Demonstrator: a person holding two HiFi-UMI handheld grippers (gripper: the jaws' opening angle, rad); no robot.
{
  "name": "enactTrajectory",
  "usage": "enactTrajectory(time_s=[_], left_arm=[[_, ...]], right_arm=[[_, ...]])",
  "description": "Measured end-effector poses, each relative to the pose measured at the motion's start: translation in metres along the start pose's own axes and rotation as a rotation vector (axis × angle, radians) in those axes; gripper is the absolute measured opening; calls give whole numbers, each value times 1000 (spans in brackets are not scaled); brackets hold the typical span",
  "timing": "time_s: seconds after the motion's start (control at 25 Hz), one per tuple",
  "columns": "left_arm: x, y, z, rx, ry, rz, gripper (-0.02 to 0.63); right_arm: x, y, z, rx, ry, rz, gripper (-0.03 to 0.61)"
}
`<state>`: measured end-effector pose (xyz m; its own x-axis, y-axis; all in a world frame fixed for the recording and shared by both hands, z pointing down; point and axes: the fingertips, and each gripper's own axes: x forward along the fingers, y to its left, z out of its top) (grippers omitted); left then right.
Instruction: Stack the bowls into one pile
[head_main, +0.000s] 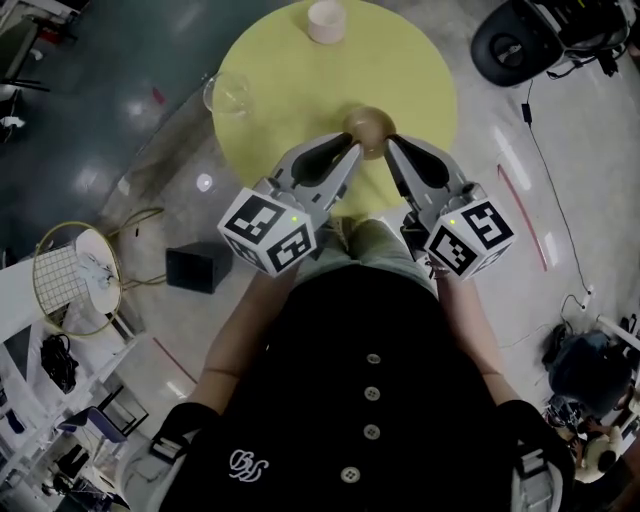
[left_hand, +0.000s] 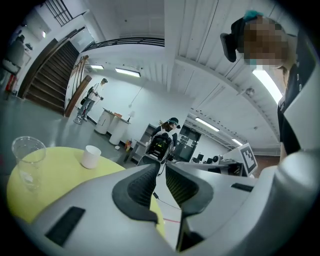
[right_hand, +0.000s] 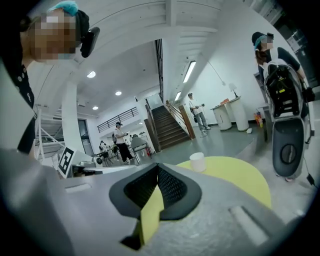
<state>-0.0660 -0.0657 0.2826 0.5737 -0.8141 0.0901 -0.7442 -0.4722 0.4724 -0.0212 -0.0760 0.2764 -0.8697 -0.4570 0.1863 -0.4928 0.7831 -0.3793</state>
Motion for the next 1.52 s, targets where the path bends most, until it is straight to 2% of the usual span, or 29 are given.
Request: enactTrajectory(time_s=[0.12,0.2,0.4,0.68,1.12,1.36,1.52], left_arm=[[1,-9,9,5,-29,-34,67],[4,-15,16,27,-43,-45,67],[7,-29,25,60,-69,-47,64],[8,-33,29,68,-79,-38,43],[7,-26,17,58,-48,6,34],[9,-28,11,121,-1,16,34],[10,-29,4,122,12,1,34]], right_arm=[[-1,-2,10,20,-11,-13,5],[-4,-1,18,-2,-11,-4,5],[-15,8,30,-47,-17,37,5],[-15,11,31,-74,-19,68,5],[-13,15,26,-143,22,108,5],[-10,17,10,-171,101,154,5],[-11,21,0,-211,151,184,5]])
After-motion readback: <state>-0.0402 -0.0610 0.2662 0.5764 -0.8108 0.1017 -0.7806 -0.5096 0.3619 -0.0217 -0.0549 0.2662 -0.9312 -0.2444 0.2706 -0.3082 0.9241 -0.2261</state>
